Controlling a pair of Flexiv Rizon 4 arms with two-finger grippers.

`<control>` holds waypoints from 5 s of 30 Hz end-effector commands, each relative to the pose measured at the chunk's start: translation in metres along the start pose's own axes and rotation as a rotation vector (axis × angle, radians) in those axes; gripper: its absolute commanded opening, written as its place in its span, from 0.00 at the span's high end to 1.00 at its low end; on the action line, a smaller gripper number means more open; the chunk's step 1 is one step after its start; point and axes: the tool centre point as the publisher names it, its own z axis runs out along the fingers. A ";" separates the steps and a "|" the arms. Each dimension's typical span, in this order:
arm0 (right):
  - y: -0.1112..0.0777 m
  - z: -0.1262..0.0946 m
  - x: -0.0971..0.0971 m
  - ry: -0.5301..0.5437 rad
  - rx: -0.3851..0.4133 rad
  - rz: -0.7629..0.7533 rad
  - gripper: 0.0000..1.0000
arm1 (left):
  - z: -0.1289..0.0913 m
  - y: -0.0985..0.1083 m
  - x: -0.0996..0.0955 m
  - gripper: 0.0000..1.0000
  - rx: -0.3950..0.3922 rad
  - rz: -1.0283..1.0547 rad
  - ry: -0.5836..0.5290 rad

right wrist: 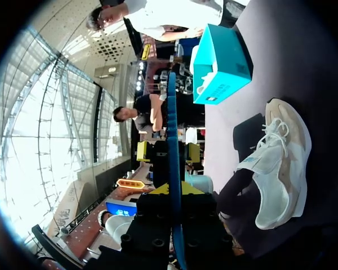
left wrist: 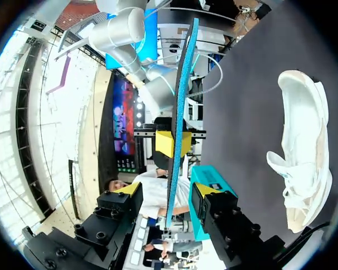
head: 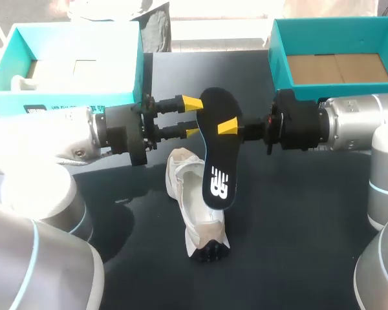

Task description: Take the shoe out of the shoebox, open the shoe tongue, remove and reinsert the insole, then place the shoe into the shoebox

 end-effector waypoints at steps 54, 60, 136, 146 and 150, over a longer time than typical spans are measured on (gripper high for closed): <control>-0.016 -0.051 0.001 -0.085 -0.102 -0.225 0.00 | 0.002 -0.029 0.017 1.00 0.069 -0.251 -0.010; -0.014 -0.051 0.017 -0.202 -0.020 -0.636 0.00 | -0.007 -0.039 0.020 1.00 0.120 -0.386 -0.002; -0.050 -0.015 -0.123 -0.517 0.445 -1.729 0.00 | -0.066 -0.163 0.088 1.00 0.070 -0.772 0.043; -0.042 -0.015 -0.148 -0.487 0.524 -1.701 0.00 | -0.051 -0.150 0.109 1.00 0.064 -0.731 0.050; -0.041 -0.016 -0.149 -0.489 0.525 -1.706 0.00 | -0.045 -0.146 0.110 1.00 0.065 -0.722 0.046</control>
